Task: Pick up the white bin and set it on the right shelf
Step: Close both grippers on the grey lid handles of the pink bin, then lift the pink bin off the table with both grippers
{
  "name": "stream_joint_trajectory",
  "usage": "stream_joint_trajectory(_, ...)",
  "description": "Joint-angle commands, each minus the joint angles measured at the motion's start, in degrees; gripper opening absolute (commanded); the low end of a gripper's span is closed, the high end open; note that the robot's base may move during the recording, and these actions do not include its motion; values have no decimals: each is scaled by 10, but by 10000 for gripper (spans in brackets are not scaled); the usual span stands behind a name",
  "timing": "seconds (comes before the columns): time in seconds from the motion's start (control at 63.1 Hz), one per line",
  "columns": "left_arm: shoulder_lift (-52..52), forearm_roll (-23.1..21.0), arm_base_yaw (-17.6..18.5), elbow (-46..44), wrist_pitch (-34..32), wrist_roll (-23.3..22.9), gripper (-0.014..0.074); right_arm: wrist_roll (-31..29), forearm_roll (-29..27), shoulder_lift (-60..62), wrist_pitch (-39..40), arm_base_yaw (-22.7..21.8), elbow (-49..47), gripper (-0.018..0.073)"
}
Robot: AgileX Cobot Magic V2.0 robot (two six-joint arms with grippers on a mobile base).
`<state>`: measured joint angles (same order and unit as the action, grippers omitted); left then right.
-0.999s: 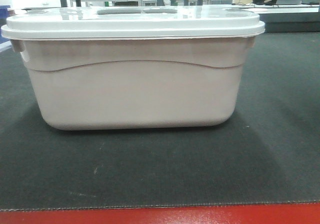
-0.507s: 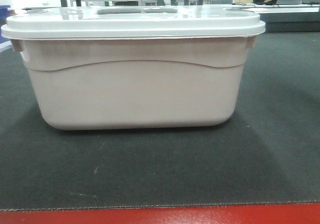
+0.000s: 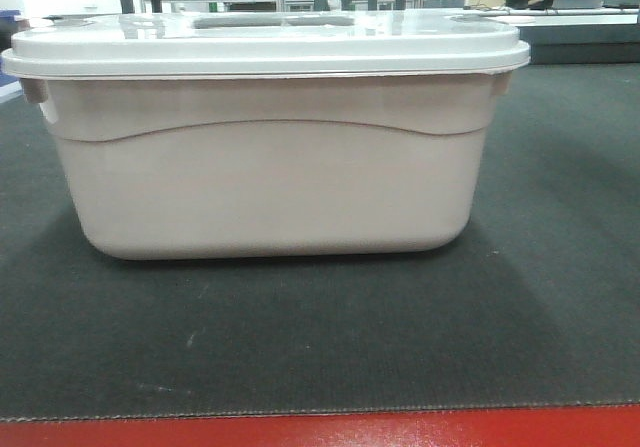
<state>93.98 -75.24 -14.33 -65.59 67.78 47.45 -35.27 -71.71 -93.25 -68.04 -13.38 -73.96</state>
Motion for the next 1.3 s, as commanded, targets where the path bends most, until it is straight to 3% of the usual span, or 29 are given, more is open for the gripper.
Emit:
stream_joint_trajectory(0.0,1,-67,-2,-19,59,16,514,-22,-53,-5,-50,-4,-20,634)
stream_joint_trajectory(0.143,24,-93,-2,-19,78,25,514,-36,-55,-44,-65,-4,-20,634)
stream_joint_trajectory(0.301,39,-93,-2,-19,78,27,514,-47,-62,-75,-73,-3,-20,634)
stream_joint_trajectory(0.539,44,-98,-2,-19,77,27,514,-71,-134,-95,-76,26,-20,634)
stream_joint_trajectory(0.729,44,-99,0,-19,78,25,514,-77,-136,-115,-76,60,-20,634)
stream_joint_trajectory(1.062,44,-99,26,-19,78,12,514,-86,-147,-117,-79,64,-20,631)
stream_joint_trajectory(1.284,43,-97,28,-19,78,7,514,-86,-148,-117,-82,64,-20,480)
